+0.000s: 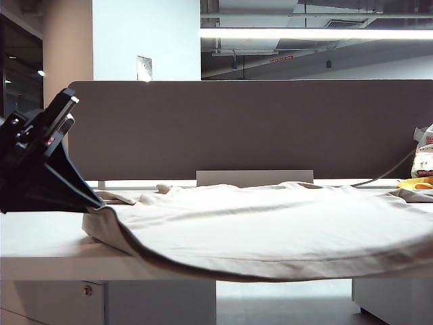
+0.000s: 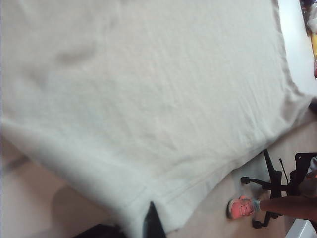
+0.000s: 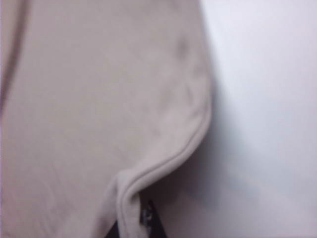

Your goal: Fold the bottom side of the T-shirt horizontally towards the center, about one-third of the way, then fold the sleeve back towards the center, creating a straight line along the edge of the T-shirt, and finally fold the bottom of the T-shirt up towards the top, creating a neat rectangle.

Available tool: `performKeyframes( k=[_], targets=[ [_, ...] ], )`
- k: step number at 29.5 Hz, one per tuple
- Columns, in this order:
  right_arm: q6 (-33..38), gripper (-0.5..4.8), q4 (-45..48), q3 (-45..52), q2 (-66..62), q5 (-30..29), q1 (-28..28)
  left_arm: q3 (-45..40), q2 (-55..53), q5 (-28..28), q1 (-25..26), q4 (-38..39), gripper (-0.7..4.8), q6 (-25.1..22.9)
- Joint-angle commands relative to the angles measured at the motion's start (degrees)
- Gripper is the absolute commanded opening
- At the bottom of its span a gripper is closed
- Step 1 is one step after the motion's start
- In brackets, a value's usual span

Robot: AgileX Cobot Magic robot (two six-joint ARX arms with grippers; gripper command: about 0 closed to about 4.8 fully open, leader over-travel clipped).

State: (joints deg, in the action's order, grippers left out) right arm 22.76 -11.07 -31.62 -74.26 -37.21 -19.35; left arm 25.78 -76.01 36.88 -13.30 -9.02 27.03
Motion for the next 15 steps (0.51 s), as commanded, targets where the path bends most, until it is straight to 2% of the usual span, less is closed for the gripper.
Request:
performKeyframes(
  k=[1, 7, 15],
  targets=[
    [1.29, -0.02, 0.24, -1.27, 0.46, -0.17, 0.07, 1.64, 0.09, -0.94, -0.04, 0.92, -0.06, -1.64],
    [1.73, -0.02, 0.24, -2.84, 0.44, -0.02, 0.07, 4.76, 0.09, -2.38, -0.04, 1.53, -0.06, -2.75],
    [3.85, -0.02, 1.14, -6.29, 0.31, 0.0, 1.46, 10.23, 0.04, -7.08, -0.02, 4.28, -0.06, -5.38]
  ],
)
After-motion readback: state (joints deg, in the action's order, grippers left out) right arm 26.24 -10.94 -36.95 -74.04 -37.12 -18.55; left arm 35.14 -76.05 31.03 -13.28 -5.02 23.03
